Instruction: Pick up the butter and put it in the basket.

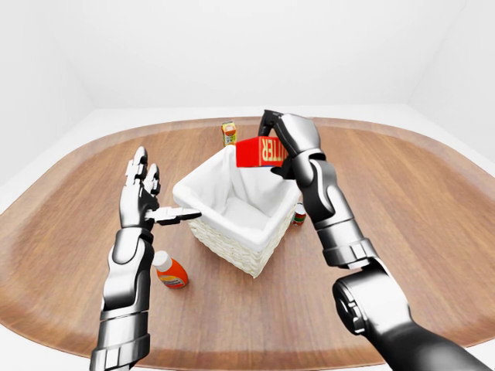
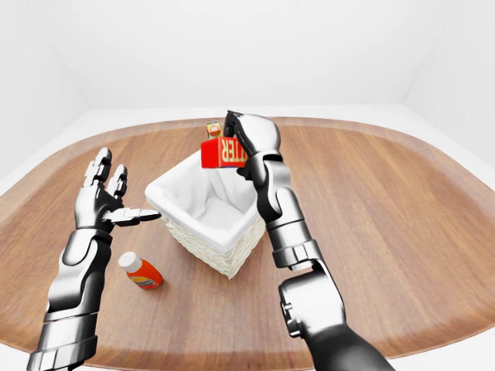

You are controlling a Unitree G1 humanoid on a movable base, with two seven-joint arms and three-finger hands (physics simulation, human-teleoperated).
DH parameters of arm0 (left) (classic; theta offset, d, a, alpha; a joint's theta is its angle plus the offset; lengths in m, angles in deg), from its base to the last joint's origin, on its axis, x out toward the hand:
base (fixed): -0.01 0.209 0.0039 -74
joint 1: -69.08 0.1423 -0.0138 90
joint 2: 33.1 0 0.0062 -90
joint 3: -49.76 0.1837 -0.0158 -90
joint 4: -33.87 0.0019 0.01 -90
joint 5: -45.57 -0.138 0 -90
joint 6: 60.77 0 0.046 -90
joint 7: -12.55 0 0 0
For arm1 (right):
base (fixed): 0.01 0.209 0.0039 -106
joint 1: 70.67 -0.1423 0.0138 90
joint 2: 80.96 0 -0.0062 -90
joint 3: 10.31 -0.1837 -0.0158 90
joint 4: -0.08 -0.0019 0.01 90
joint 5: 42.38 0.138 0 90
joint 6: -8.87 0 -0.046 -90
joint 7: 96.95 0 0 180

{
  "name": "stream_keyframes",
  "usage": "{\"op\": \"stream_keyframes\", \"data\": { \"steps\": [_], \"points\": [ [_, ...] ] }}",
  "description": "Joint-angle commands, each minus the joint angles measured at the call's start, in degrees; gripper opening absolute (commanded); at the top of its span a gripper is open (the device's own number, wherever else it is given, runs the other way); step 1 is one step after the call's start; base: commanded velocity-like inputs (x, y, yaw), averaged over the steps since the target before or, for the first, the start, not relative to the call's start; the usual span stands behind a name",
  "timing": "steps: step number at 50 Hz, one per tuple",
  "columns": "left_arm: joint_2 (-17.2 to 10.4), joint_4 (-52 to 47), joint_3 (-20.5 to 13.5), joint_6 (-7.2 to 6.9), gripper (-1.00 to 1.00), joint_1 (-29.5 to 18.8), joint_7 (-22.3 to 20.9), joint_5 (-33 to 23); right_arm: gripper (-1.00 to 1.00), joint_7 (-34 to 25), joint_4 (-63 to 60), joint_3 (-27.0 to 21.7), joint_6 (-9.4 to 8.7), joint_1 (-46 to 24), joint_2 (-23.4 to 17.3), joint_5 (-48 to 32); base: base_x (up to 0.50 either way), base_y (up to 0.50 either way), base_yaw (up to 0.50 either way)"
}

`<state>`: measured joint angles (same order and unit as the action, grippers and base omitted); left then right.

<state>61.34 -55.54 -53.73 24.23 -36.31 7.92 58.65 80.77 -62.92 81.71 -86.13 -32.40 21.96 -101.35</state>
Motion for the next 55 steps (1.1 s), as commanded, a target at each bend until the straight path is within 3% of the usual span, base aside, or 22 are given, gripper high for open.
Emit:
{"op": "stream_keyframes", "data": {
  "steps": [1, 11, 21, 55],
  "points": [
    [-0.18, 0.87, -0.25, 0.0, 1.0, 0.08, 0.02, 0.19, -1.0, 13.41, 9.2, 0.66, 0.0, -3.2, 2.13, 6.95, 0.0, 0.0, 0.0],
    [-0.29, 2.77, -0.66, 0.0, 1.0, 0.38, -0.48, 1.07, -1.0, 21.41, 12.61, 1.84, 0.0, -3.1, 5.88, 9.95, 0.0, 0.0, 0.0],
    [-0.45, 3.82, -0.69, 0.0, 1.0, 0.41, -0.3, 1.29, -1.0, 27.35, 21.97, 1.12, 0.0, -5.93, 6.23, 16.67, 0.0, 0.0, 0.0],
    [-0.83, 5.68, -0.58, 0.0, 1.0, -0.12, -0.28, 1.47, -1.0, 26.75, 20.8, 1.48, 0.0, -5.36, 9.41, 27.52, 0.0, 0.0, 0.0]
  ]
}}
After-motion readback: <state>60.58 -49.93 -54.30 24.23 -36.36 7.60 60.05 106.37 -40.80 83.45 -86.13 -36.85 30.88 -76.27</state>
